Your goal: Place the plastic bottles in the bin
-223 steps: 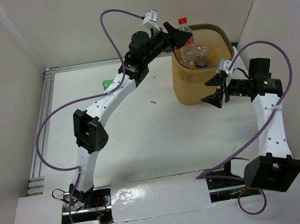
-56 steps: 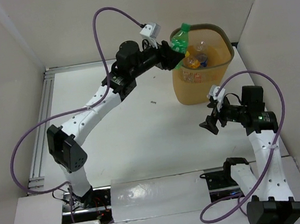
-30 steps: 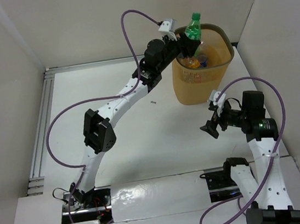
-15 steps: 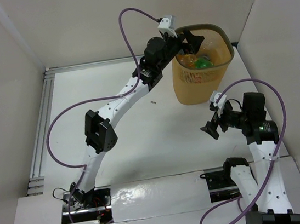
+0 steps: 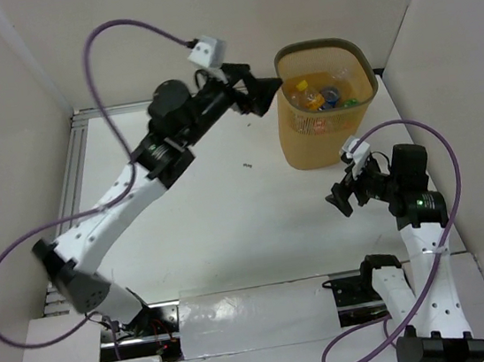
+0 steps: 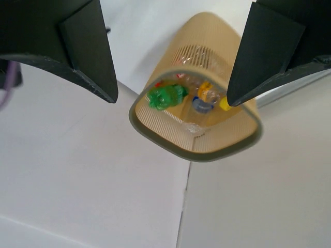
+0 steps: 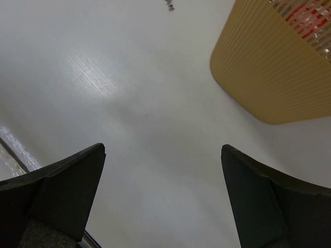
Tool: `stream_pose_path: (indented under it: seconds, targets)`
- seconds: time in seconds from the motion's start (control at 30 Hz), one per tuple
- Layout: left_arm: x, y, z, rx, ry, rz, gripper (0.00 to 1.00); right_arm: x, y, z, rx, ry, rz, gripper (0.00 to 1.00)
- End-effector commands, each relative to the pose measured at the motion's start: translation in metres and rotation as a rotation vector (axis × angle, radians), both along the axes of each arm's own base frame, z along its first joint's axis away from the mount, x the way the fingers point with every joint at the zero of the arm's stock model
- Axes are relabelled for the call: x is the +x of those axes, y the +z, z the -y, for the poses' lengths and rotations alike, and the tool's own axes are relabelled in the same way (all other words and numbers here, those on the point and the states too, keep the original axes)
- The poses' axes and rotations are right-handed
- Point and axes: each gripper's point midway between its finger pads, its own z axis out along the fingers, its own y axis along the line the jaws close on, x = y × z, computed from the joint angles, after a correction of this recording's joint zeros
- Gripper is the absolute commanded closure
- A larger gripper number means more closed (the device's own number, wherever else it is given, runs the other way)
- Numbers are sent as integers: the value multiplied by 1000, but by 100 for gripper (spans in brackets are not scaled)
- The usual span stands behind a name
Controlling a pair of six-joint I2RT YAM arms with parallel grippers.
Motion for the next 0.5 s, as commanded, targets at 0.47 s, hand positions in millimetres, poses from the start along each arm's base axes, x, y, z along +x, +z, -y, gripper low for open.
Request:
stream_pose_path:
  seconds: [0.47]
  targets:
    - [-91,-127,-184,172,230,-192,1,37,17,34,120,-364,21,0]
